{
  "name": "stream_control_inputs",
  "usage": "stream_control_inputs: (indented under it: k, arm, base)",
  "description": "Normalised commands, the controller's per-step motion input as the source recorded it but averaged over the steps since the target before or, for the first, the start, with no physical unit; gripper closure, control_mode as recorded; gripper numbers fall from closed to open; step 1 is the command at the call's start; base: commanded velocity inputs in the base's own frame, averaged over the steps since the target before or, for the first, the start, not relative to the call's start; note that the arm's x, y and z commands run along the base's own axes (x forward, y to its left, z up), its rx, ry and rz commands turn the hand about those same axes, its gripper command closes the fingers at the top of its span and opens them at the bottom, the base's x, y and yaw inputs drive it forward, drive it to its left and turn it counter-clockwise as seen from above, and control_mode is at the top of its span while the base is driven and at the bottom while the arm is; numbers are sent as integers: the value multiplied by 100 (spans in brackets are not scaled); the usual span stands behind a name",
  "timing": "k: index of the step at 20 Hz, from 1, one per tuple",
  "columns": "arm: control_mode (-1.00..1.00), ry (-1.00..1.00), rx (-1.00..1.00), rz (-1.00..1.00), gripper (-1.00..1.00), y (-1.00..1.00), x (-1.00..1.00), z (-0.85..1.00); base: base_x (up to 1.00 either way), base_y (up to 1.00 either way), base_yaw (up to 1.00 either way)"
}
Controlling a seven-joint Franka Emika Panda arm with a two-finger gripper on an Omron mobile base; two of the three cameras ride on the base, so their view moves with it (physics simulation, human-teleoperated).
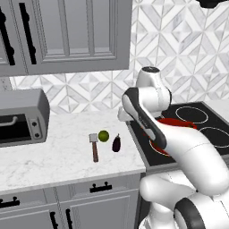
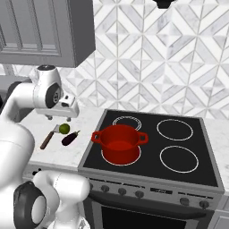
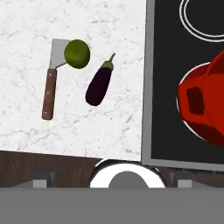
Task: Put the eggplant and lime in the pot. Retrieve the spatula and lightly stir the vegetables in the pot.
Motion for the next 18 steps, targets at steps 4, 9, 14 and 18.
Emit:
stream_control_inputs:
  k: [4, 9, 14, 18]
  arm:
    - [-100, 1, -5, -9, -100, 54, 11, -100]
    - [-100, 2, -7, -17, -100, 12, 35, -94]
    - [-100, 11, -1, -17, -100, 5, 58, -65]
    - [-100, 1, 1, -12, -100, 0, 54, -31]
  base:
    - [0, 0, 0]
    - [0, 0, 0]
    - [0, 0, 0]
    - [0, 0, 0]
